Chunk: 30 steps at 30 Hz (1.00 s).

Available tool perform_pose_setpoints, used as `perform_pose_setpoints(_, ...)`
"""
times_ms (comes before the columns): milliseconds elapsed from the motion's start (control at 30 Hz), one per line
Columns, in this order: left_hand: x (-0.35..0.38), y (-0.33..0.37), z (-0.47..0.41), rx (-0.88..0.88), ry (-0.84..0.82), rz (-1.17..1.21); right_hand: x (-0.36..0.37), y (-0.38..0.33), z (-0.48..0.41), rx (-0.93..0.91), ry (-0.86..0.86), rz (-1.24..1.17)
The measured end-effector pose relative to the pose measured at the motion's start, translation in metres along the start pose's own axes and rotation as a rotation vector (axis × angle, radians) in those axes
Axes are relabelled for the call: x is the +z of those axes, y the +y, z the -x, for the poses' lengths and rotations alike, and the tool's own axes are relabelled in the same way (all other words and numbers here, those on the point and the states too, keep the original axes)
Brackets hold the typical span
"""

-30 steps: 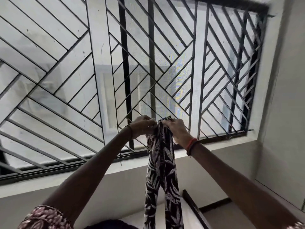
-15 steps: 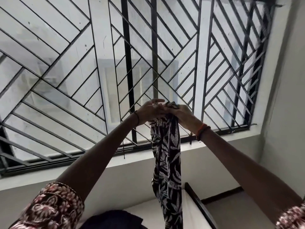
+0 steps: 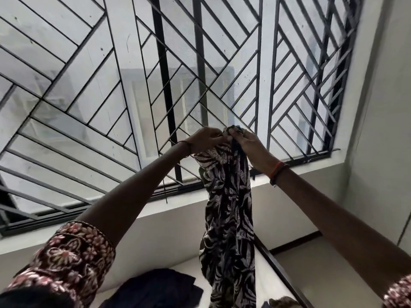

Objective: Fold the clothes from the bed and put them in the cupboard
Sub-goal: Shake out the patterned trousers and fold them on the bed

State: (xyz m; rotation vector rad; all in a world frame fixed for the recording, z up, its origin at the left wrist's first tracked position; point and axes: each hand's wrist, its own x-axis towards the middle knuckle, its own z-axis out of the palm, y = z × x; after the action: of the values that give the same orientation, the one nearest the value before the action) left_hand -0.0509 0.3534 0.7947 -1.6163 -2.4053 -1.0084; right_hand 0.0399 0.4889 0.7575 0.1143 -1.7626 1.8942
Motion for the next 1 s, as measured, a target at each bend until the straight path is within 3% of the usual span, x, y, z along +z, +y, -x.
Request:
perform_pose_setpoints(133,0.020,-0.001,0.001,0.022,-0.044,0.033,0.001,0.010,0.015,0.051,0.042,-0.109)
perform_pose_setpoints(267,0.022,-0.006,0.004,0.046,-0.083,-0.115,-0.006,0.020,0.025,0.066,-0.002,-0.153)
perform_pose_setpoints(500,-0.014,-0.001,0.009,0.095,-0.090,-0.277,-0.036,0.034,0.034,0.155,-0.127,0.199)
perform_pose_setpoints(633,-0.039,0.001,0.007,0.097,-0.050,-0.147,-0.044,0.053,0.047,0.220,-0.196,0.347)
perform_pose_setpoints(800,-0.064,0.018,0.008,-0.038,-0.033,-0.021,-0.041,0.080,0.057,0.221,-0.256,0.596)
perform_pose_setpoints(900,-0.082,0.025,0.013,-0.071,-0.089,0.017,-0.035,0.091,0.059,0.211,-0.147,0.590)
perform_pose_setpoints(1000,-0.097,0.022,0.016,-0.089,-0.109,-0.202,-0.028,0.095,0.060,0.266,0.074,0.360)
